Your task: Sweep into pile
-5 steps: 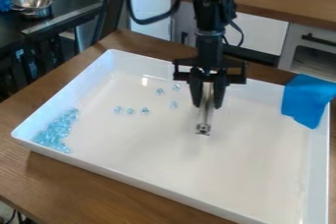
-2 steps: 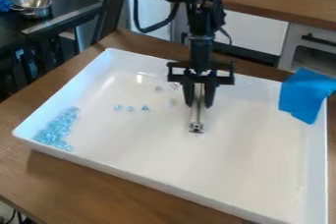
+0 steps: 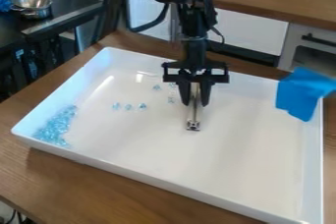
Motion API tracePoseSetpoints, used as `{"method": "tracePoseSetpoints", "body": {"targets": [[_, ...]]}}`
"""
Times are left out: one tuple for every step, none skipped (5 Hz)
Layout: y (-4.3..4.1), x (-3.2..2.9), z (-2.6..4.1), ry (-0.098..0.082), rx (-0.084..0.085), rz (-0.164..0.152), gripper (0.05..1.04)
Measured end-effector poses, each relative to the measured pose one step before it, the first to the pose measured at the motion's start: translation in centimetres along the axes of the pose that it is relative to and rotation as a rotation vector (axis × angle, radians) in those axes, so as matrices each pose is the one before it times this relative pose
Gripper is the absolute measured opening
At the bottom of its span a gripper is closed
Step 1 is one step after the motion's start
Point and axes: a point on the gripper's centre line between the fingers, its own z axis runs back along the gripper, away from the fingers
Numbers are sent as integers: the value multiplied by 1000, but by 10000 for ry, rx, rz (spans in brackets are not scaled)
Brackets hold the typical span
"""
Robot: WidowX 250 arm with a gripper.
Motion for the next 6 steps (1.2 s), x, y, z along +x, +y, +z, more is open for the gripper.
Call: {"method": "tracePoseSetpoints", "body": {"targets": [[2271,23,101,-55,-2,-20,372],[3530,-34,196,401,-225,111,372],[2241,21,401,308,-503,216,372],[1319,40,73,101,-824,788,372],[1060,-196,226,324,-1635,1612,372],[553,-393,-414,-202,-979,1172,372]]}}
